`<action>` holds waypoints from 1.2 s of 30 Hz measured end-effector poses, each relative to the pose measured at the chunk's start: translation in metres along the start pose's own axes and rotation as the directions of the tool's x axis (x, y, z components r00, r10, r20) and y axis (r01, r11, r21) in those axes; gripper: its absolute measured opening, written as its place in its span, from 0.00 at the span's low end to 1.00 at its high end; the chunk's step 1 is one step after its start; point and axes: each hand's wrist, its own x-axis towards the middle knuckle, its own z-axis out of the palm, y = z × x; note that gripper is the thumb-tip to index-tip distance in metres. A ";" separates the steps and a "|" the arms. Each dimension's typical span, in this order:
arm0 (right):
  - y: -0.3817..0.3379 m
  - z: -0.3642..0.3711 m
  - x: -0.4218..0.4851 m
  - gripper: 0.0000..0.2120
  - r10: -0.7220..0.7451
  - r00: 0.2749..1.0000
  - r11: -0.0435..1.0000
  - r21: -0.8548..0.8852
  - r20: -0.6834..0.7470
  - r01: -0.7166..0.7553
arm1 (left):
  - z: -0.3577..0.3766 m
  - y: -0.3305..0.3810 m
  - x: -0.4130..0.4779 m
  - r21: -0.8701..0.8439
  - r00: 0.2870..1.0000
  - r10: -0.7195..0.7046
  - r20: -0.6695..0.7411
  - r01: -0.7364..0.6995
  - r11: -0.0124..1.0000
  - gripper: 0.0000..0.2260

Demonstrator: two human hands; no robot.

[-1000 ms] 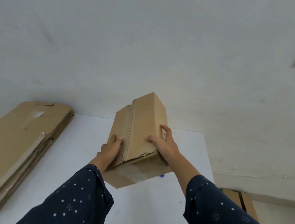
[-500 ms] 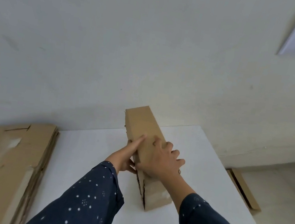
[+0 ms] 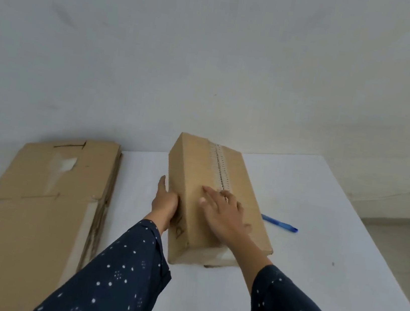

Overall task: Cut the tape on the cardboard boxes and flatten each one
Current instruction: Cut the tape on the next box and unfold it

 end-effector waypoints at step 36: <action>0.033 -0.060 0.137 0.11 -0.196 0.934 0.938 -0.336 -0.299 0.089 | 0.012 -0.042 0.062 0.748 0.742 0.670 0.013 -0.451 0.486 0.20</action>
